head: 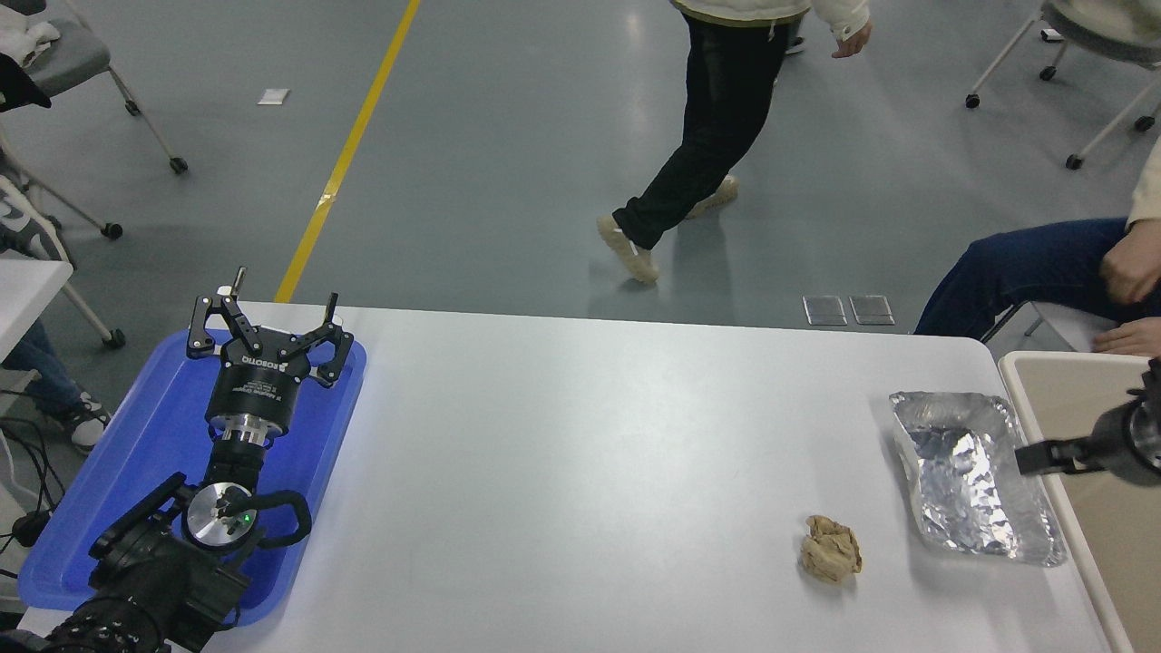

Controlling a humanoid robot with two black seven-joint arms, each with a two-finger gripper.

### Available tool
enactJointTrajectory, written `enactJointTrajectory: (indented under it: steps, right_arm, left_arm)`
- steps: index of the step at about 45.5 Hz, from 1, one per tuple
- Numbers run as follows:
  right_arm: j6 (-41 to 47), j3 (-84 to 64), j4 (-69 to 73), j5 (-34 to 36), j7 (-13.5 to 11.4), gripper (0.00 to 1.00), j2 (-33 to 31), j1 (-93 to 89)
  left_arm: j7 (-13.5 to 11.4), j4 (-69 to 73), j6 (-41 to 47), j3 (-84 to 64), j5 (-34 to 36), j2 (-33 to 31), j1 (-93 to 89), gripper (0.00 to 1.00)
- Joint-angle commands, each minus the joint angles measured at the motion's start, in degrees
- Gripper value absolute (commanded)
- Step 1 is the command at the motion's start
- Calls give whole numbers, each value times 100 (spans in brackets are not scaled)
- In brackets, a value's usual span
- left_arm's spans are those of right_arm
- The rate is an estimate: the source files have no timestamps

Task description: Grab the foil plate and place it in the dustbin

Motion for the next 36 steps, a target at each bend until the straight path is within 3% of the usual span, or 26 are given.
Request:
enactJointTrajectory:
  steps: [1, 12, 21, 24, 25, 36]
  right_arm:
    - [-614, 628, -768, -24, 1, 100, 399, -920]
    - [-825, 865, -971, -15, 10, 100, 496, -1246]
    - [-922, 1129, -989, -6, 10, 89, 540, -1430]
    - [-931, 1129, -1015, -6, 10, 78, 549, -1439]
    - [-931, 1129, -1024, -6, 18, 70, 584, -1483]
    - [-966, 1146, -1112, -6, 27, 36, 672, -1545]
  left_arm:
    - [-1, 1, 0, 0, 1, 6, 0, 100]
    - [-1, 1, 0, 0, 1, -3, 0, 100]
    - [-1, 1, 0, 0, 1, -3, 0, 100]
    - [-1, 1, 0, 0, 1, -3, 0, 100]
    - [-1, 1, 0, 0, 1, -3, 0, 100]
    - [-9, 1, 0, 0, -8, -3, 0, 100]
